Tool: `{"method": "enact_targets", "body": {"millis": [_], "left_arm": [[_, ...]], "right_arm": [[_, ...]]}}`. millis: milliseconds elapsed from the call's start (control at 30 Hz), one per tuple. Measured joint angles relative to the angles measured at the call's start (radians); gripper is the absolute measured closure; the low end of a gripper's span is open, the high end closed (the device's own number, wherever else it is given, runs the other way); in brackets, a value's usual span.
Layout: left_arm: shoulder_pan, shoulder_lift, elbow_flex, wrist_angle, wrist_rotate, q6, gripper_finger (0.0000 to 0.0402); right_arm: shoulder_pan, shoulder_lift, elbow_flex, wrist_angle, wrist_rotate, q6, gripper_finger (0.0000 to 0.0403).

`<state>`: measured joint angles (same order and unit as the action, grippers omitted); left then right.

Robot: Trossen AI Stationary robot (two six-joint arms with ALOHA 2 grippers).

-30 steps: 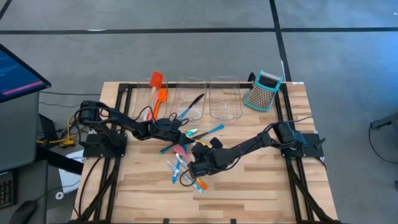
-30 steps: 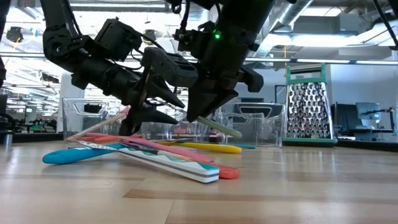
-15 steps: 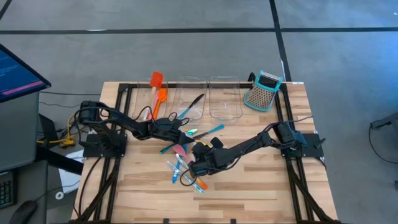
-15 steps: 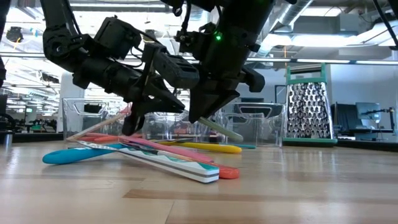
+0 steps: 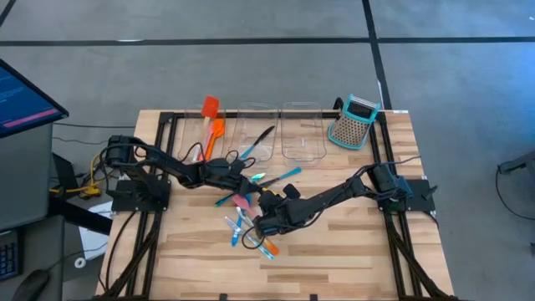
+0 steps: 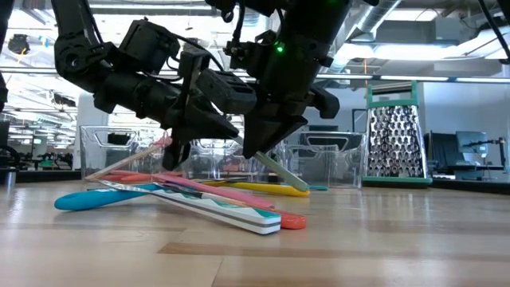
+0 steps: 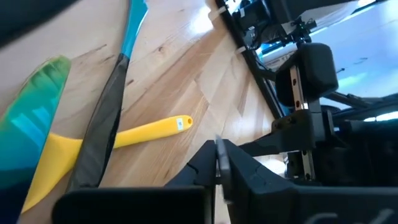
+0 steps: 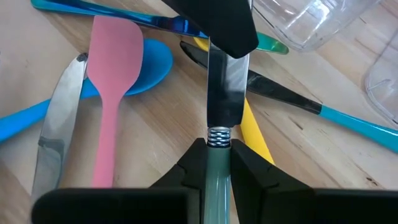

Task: Pick & Place Kitchen Items
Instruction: Put the green knife into the middle transparent bin

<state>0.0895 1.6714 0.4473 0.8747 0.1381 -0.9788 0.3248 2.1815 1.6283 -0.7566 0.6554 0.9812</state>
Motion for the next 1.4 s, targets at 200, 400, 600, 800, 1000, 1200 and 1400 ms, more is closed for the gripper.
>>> {"method": "enact_targets", "body": {"millis": [200, 400, 600, 800, 1000, 1200, 1400], "left_arm": [[0.000, 0.000, 0.000, 0.007, -0.002, 0.037, 0.0400], [0.000, 0.000, 0.000, 0.012, 0.001, 0.041, 0.0400], [0.001, 0.000, 0.000, 0.019, -0.002, 0.047, 0.0400], [0.001, 0.000, 0.000, 0.026, -0.007, 0.043, 0.0400], [0.001, 0.000, 0.000, 0.040, 0.007, 0.040, 0.0400], [0.002, 0.000, 0.000, 0.129, 0.053, 0.032, 0.0400], [0.010, -0.041, 0.000, 0.147, 0.081, 0.067, 0.0400]], "right_arm": [[0.000, 0.000, 0.000, -0.001, -0.005, -0.012, 0.0364], [0.000, 0.000, 0.000, -0.001, -0.011, -0.023, 0.0337], [0.002, -0.010, 0.000, -0.006, -0.081, -0.024, 0.0231], [0.008, -0.067, 0.000, -0.025, -0.139, -0.061, 0.0172], [0.027, -0.157, 0.000, -0.062, -0.212, -0.147, 0.0167], [0.054, -0.245, 0.000, -0.139, -0.282, -0.151, 0.0181], [0.107, -0.301, 0.000, -0.218, -0.290, -0.131, 0.0200]]}}
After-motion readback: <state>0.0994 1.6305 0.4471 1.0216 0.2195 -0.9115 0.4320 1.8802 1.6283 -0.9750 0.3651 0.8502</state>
